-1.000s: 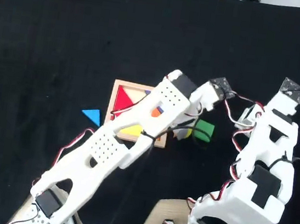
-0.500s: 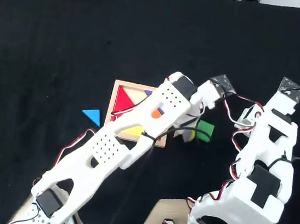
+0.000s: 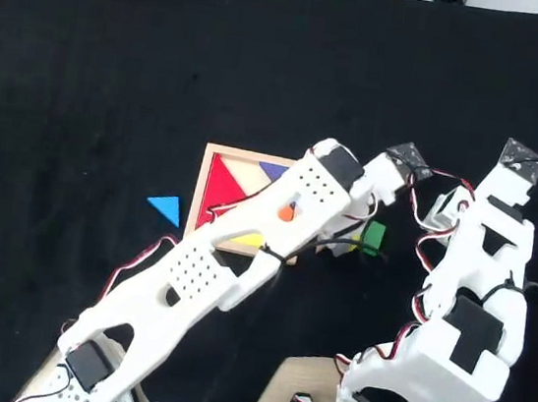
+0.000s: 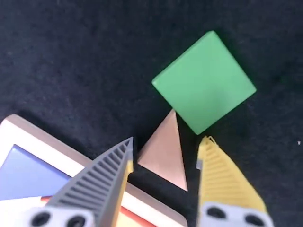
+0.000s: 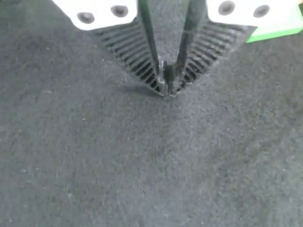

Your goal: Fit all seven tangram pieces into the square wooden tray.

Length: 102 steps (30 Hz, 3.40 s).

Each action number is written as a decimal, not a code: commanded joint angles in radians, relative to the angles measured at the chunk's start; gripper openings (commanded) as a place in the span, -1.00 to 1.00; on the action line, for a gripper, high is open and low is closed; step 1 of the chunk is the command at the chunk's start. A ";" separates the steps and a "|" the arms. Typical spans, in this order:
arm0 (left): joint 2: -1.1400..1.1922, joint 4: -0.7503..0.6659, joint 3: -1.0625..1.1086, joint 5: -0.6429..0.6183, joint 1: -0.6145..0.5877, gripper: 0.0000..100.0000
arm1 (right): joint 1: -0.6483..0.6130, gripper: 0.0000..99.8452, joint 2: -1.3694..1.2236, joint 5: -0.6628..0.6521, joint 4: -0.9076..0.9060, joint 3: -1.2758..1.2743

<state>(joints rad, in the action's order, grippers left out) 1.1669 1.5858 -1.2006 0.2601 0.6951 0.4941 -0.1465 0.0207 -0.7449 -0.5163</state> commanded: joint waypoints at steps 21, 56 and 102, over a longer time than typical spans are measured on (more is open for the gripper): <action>-0.014 0.037 -0.031 -0.247 0.005 -0.36 | -0.026 -0.98 0.007 -0.012 -0.006 0.051; -0.012 0.021 -0.025 -0.388 -0.019 -0.69 | -0.026 -0.98 0.005 -0.012 -0.006 0.053; -0.844 0.018 0.777 -0.586 -0.285 -0.90 | -0.025 -0.98 0.005 -0.012 -0.005 0.056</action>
<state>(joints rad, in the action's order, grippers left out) 0.4043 1.7300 -0.6697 -0.3122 0.4266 0.4941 -0.1465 0.0207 -0.7449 -0.5163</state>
